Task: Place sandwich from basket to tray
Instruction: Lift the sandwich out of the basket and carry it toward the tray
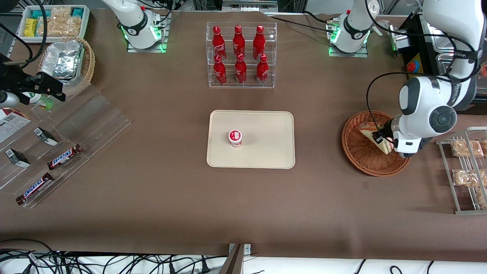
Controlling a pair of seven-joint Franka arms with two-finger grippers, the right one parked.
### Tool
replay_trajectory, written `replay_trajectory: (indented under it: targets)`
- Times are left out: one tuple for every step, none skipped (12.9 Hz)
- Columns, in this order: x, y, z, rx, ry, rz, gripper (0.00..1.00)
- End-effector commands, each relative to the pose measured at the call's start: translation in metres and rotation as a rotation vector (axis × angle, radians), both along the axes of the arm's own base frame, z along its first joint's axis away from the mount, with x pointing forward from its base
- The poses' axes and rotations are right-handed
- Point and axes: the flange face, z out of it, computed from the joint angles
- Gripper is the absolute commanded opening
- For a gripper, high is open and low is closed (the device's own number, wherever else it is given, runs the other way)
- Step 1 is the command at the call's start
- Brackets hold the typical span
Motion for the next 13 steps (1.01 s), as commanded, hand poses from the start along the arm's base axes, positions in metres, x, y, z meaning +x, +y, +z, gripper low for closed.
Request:
replay_trajectory:
  targets:
    - [0.020,-0.039,0.062,-0.024,0.024,-0.072,0.33]
    - [0.023,-0.052,0.075,-0.031,0.024,-0.094,0.33]
    - [0.024,-0.068,0.086,-0.040,0.026,-0.121,0.33]
    - [0.024,-0.086,0.094,-0.049,0.025,-0.150,0.33]
    - [0.024,-0.101,0.101,-0.056,0.022,-0.177,0.34]
    - [0.021,-0.121,0.103,-0.066,0.020,-0.211,0.34]
    - [0.018,-0.140,0.104,-0.055,0.017,-0.257,0.34]
    - [0.014,-0.162,0.104,-0.028,0.009,-0.321,0.34]
    - [0.009,-0.185,0.103,-0.022,0.003,-0.372,0.34]
    - [0.009,-0.197,0.097,-0.030,-0.002,-0.395,0.34]
    - [0.003,-0.227,0.096,-0.035,-0.035,-0.452,0.35]
    - [-0.001,-0.247,0.087,-0.034,-0.042,-0.489,0.36]
    - [-0.008,-0.271,0.082,-0.039,-0.049,-0.529,0.37]
